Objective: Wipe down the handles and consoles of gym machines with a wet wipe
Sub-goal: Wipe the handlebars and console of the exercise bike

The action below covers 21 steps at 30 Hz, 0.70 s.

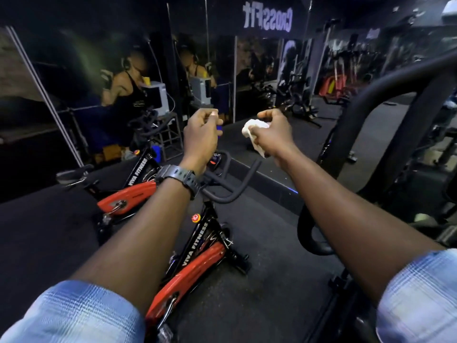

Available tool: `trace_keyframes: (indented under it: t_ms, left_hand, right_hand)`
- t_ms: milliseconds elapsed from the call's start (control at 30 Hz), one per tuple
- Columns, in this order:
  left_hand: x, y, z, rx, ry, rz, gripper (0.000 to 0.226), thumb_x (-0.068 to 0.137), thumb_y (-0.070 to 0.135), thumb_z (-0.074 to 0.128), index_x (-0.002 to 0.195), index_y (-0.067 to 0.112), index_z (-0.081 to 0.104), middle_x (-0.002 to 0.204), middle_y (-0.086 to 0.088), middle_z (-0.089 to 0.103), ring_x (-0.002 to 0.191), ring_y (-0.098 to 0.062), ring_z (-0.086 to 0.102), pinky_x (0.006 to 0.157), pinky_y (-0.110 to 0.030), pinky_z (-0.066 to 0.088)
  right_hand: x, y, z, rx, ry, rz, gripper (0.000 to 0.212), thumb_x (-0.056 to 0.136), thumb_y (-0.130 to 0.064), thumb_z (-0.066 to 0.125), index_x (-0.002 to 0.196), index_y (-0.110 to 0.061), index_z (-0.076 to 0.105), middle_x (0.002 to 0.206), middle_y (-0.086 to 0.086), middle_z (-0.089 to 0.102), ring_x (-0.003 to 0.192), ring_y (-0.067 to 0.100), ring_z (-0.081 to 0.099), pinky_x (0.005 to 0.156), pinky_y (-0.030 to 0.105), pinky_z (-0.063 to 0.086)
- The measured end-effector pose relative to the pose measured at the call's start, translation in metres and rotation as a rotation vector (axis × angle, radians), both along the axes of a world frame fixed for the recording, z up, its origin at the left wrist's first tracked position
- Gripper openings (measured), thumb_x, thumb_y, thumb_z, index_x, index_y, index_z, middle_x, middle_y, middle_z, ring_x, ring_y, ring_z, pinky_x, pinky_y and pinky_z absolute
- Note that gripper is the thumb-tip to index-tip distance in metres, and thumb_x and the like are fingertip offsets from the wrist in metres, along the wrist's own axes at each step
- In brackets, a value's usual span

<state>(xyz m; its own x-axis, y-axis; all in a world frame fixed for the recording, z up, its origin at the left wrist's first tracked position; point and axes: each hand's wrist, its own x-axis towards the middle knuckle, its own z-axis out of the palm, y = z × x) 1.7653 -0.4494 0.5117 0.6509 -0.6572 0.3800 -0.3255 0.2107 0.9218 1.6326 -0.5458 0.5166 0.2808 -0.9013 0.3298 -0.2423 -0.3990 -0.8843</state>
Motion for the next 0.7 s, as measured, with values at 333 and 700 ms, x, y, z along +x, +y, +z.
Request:
trace_keyframes:
  t_ms: [333,700]
  left_hand:
    - [-0.001,-0.009,-0.083,0.157,0.057,0.092,0.015,0.104,0.026,0.049,0.098,0.024,0.063,0.098,-0.004,0.072,0.075,-0.013,0.067,0.065,-0.023,0.048]
    - [0.017,-0.031,-0.185,0.271,0.139,0.13,0.02,0.105,0.025,0.045,0.092,0.028,0.06,0.096,-0.002,0.07,0.077,-0.018,0.063,0.078,-0.035,0.051]
  right_hand:
    - [0.021,-0.017,-0.106,0.159,0.029,0.066,0.032,0.076,-0.026,0.069,0.104,-0.028,0.055,0.104,-0.009,0.058,0.1,0.017,0.061,0.092,0.034,0.051]
    - [0.021,-0.026,-0.214,0.262,0.125,0.021,0.036,0.081,-0.025,0.072,0.115,-0.023,0.06,0.111,-0.004,0.061,0.109,0.02,0.059,0.096,0.037,0.05]
